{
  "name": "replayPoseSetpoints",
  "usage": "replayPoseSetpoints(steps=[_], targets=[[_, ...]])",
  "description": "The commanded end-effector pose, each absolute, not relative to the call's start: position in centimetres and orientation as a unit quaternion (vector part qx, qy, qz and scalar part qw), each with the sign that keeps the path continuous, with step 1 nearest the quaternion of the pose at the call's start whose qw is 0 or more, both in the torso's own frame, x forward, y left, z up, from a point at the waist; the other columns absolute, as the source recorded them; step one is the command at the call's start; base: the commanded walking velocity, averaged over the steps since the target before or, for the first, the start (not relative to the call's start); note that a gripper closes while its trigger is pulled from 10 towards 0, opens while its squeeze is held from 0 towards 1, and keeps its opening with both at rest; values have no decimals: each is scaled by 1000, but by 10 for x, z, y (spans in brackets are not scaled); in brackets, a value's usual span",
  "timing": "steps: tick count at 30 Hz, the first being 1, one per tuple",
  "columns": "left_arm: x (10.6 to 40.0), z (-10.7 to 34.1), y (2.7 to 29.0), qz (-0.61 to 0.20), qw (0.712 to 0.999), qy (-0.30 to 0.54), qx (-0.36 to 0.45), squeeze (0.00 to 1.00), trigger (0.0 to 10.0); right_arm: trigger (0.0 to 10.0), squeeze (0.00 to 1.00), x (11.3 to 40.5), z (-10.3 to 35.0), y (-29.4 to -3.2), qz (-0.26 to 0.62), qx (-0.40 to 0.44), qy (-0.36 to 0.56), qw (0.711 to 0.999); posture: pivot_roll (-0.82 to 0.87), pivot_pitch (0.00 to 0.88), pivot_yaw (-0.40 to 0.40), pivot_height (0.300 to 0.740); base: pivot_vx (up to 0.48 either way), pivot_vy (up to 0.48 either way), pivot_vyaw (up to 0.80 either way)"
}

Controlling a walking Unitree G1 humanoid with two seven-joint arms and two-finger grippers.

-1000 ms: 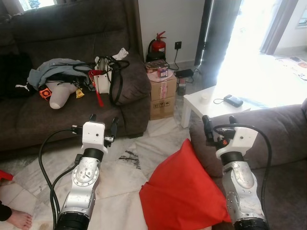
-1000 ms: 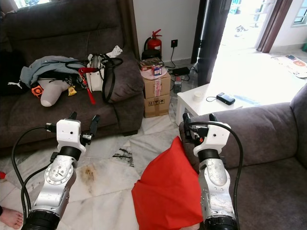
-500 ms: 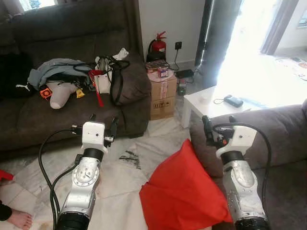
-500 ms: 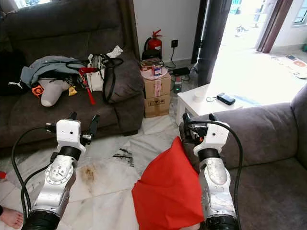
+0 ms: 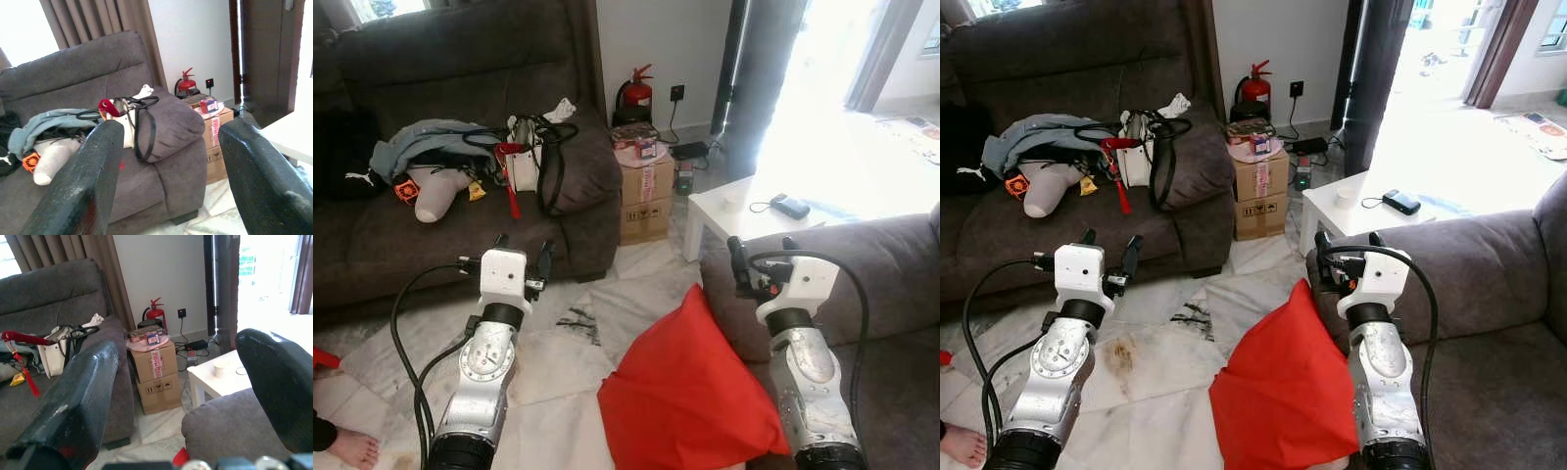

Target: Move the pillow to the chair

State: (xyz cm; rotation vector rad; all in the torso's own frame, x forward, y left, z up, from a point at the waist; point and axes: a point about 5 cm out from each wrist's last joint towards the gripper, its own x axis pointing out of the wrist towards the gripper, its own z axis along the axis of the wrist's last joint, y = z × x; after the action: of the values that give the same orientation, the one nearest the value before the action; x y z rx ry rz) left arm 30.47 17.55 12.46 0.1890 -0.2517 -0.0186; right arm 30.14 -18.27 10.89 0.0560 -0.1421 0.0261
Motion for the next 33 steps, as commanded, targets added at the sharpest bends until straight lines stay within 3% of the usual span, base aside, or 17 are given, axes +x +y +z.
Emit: replayPoseSetpoints(steps=[1,20,33], targets=[[305,127,184,0,987,-126,101,0,10000,10000,0,300,113,-184,16,27,-76,997,-44,0,55,740,0,0,0],[311,133,202,-4,982,-130,139,0,10000,10000,0,298,109,-184,41,26,-64,997,-49,0,54,740,0,0,0],[311,130,190,-9,984,-133,121,0,10000,10000,0,297,108,-181,42,30,-64,997,-49,0,57,740,0,0,0]])
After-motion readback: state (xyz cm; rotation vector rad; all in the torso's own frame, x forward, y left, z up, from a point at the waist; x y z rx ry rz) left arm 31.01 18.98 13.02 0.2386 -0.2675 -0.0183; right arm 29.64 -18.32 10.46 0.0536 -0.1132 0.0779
